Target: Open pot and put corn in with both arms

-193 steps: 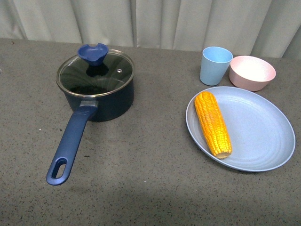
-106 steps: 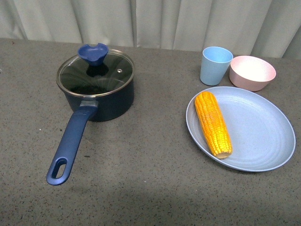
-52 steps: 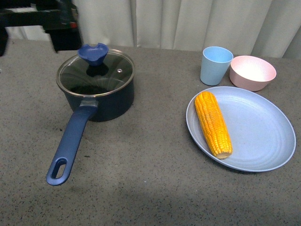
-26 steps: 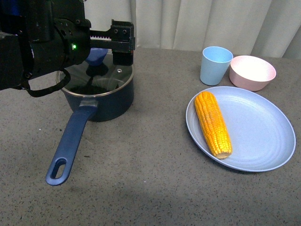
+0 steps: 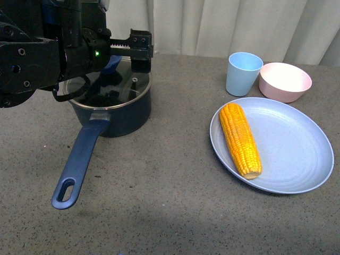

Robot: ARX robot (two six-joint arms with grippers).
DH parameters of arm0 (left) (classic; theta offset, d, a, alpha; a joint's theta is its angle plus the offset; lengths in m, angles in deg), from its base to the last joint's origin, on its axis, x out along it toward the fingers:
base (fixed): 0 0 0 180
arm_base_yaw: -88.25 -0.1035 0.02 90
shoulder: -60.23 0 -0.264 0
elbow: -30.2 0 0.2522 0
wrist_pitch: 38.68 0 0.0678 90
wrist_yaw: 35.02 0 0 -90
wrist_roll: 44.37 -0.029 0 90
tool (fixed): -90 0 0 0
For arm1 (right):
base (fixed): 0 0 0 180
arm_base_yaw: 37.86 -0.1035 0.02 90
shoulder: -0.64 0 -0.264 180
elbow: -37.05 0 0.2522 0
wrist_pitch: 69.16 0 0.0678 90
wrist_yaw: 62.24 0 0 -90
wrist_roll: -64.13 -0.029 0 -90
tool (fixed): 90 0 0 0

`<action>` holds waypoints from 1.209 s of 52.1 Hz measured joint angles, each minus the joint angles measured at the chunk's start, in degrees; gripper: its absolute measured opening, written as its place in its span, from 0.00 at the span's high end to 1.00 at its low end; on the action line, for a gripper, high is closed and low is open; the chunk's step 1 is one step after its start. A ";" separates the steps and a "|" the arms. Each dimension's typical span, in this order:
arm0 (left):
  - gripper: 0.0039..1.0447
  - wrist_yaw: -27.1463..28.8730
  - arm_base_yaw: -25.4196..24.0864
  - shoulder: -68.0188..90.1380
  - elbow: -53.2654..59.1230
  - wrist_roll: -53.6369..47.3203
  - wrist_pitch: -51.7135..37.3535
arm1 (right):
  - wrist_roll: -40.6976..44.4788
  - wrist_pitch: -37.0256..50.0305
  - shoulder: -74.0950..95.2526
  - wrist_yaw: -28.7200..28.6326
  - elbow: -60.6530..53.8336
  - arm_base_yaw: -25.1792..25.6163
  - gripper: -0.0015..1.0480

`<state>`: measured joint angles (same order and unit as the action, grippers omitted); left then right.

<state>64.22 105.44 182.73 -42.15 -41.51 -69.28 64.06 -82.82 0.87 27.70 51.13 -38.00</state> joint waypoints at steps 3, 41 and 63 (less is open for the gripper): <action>0.06 0.00 -0.17 0.66 -0.63 0.02 0.22 | 0.00 0.00 0.00 0.00 0.00 0.00 0.09; 0.41 0.79 -1.01 3.06 -1.75 -0.17 0.87 | 0.00 0.00 0.00 -0.02 0.00 0.00 0.09; 0.41 -1.68 -1.46 -0.55 -1.75 -0.50 1.25 | 0.00 0.00 0.00 -0.02 0.00 0.00 0.09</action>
<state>62.53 103.97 182.18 -43.90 -42.02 -68.03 64.06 -82.82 0.87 27.68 51.13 -38.00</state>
